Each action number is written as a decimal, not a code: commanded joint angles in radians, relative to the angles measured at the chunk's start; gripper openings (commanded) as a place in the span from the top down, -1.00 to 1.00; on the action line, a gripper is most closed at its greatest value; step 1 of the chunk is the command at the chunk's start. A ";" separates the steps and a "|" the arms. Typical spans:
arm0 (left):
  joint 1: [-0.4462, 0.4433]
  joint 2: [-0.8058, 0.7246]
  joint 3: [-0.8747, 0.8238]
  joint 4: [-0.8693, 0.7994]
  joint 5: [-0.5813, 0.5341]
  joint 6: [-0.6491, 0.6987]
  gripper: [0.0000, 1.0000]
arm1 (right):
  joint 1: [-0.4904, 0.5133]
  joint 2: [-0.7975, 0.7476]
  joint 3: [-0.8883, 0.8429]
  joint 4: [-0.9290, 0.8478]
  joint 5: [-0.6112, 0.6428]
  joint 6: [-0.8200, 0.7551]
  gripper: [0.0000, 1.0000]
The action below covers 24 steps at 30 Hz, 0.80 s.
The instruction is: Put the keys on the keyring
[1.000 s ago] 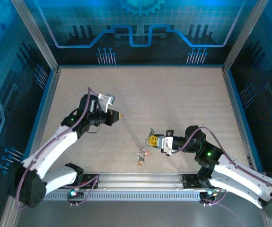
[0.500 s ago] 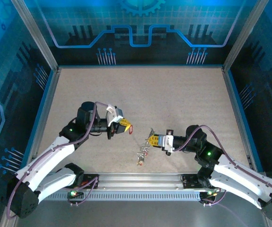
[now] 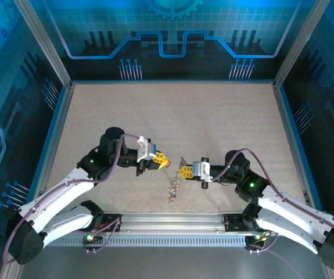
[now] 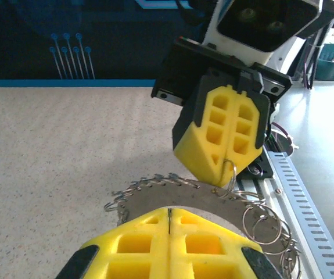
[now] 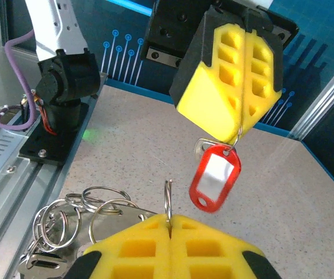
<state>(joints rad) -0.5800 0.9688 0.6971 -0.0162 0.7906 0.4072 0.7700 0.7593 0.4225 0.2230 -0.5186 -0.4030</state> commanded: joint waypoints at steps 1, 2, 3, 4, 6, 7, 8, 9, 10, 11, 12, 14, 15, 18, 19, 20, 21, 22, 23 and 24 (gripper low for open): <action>-0.028 0.021 0.034 0.013 0.019 0.068 1.00 | -0.016 0.007 0.052 0.081 -0.050 0.036 1.00; -0.039 0.028 0.041 0.001 0.018 0.086 1.00 | -0.018 0.011 0.052 0.085 -0.055 0.043 1.00; -0.050 0.034 0.047 -0.014 0.018 0.106 1.00 | -0.021 0.017 0.054 0.087 -0.059 0.052 1.00; -0.059 0.039 0.052 -0.026 0.020 0.124 1.00 | -0.026 0.023 0.056 0.088 -0.064 0.059 1.00; -0.078 0.049 0.061 -0.046 0.017 0.156 1.00 | -0.036 0.036 0.065 0.086 -0.075 0.076 1.00; -0.083 0.052 0.064 -0.048 0.014 0.164 1.00 | -0.039 0.043 0.069 0.083 -0.078 0.084 1.00; -0.088 0.056 0.066 -0.047 0.011 0.168 1.00 | -0.044 0.049 0.076 0.076 -0.085 0.088 1.00; -0.090 0.058 0.064 -0.048 0.003 0.175 1.00 | -0.050 0.057 0.081 0.070 -0.094 0.094 1.00; -0.094 0.061 0.067 -0.048 -0.005 0.181 1.00 | -0.054 0.064 0.086 0.061 -0.103 0.097 1.00; -0.099 0.062 0.065 -0.047 -0.012 0.186 1.00 | -0.057 0.072 0.091 0.054 -0.109 0.099 1.00; -0.101 0.063 0.068 -0.050 -0.013 0.191 1.00 | -0.060 0.079 0.095 0.053 -0.111 0.103 1.00; -0.104 0.065 0.067 -0.050 -0.014 0.196 1.00 | -0.067 0.092 0.096 0.052 -0.119 0.111 1.00; -0.107 0.065 0.067 -0.051 -0.012 0.197 1.00 | -0.071 0.100 0.097 0.053 -0.127 0.116 1.00; -0.109 0.068 0.069 -0.057 -0.008 0.204 1.00 | -0.081 0.116 0.099 0.052 -0.141 0.128 1.00; -0.109 0.068 0.067 -0.057 -0.005 0.207 1.00 | -0.083 0.119 0.099 0.054 -0.142 0.134 1.00; -0.110 0.066 0.067 -0.056 -0.007 0.210 1.00 | -0.087 0.123 0.100 0.052 -0.146 0.140 1.00; -0.110 0.065 0.066 -0.055 -0.010 0.213 1.00 | -0.092 0.126 0.101 0.054 -0.150 0.146 1.00; -0.109 0.062 0.065 -0.052 -0.012 0.214 1.00 | -0.096 0.129 0.103 0.053 -0.153 0.151 1.00; -0.110 0.061 0.061 -0.048 -0.015 0.214 1.00 | -0.099 0.130 0.099 0.055 -0.157 0.156 1.00; -0.110 0.059 0.060 -0.045 -0.016 0.217 1.00 | -0.103 0.130 0.097 0.060 -0.159 0.166 1.00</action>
<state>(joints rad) -0.6773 1.0317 0.7330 -0.0582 0.7555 0.5858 0.6895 0.8909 0.4808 0.2333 -0.6540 -0.2768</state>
